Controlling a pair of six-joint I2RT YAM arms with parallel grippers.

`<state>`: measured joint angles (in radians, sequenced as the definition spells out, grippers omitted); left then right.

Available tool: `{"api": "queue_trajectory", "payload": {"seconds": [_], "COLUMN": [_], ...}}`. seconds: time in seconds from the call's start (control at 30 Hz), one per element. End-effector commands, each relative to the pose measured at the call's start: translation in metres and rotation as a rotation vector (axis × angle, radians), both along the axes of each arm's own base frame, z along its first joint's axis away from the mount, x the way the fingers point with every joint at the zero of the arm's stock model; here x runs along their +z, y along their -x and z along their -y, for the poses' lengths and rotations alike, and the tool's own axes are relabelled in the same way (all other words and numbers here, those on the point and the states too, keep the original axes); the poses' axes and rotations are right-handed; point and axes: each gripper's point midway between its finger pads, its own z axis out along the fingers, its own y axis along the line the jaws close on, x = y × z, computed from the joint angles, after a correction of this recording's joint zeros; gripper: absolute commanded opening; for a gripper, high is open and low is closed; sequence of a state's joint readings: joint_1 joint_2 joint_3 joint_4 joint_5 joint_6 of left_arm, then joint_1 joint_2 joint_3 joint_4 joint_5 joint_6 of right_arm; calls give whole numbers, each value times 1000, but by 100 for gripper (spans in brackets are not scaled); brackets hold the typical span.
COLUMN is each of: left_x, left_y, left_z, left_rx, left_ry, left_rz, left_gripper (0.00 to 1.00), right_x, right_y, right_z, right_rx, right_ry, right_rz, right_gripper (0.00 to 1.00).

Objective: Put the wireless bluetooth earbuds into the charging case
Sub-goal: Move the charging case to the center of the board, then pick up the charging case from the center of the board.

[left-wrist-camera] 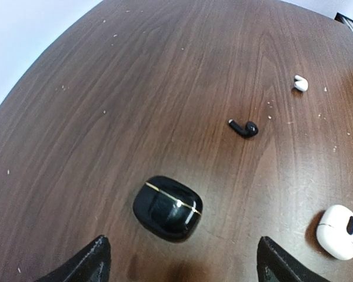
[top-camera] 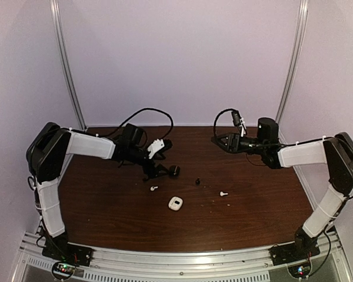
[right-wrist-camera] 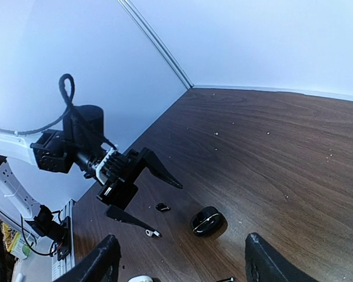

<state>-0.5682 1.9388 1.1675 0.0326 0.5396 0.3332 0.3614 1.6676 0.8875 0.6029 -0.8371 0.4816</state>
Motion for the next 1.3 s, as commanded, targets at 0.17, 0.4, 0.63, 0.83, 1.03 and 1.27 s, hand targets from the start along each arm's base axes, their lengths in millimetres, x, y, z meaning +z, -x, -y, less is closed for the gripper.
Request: {"api": "queue_trajectory", "payload": {"seconds": [0.17, 0.4, 0.63, 0.83, 1.03, 1.27], "left_x": [-32, -46, -68, -75, -75, -58], "left_y": [-15, -21, -21, -25, -24, -26], "left_z": [27, 29, 30, 35, 40, 45], "left_rx": [-284, -315, -325, -330, -336, -277], "left_ry": [-119, -174, -229, -254, -252, -177], "left_rz": [-35, -51, -54, -34, -17, 8], "left_gripper": [80, 77, 74, 72, 68, 50], "right_x": [13, 12, 12, 14, 11, 7], "right_y": [24, 32, 33, 32, 30, 28], "right_z": [6, 6, 5, 9, 10, 17], "right_rx": [28, 54, 77, 77, 73, 42], "right_ry": [-8, -28, -52, -69, -71, -63], "right_rz": [77, 66, 55, 49, 37, 31], "right_gripper": [73, 74, 74, 75, 75, 75]}}
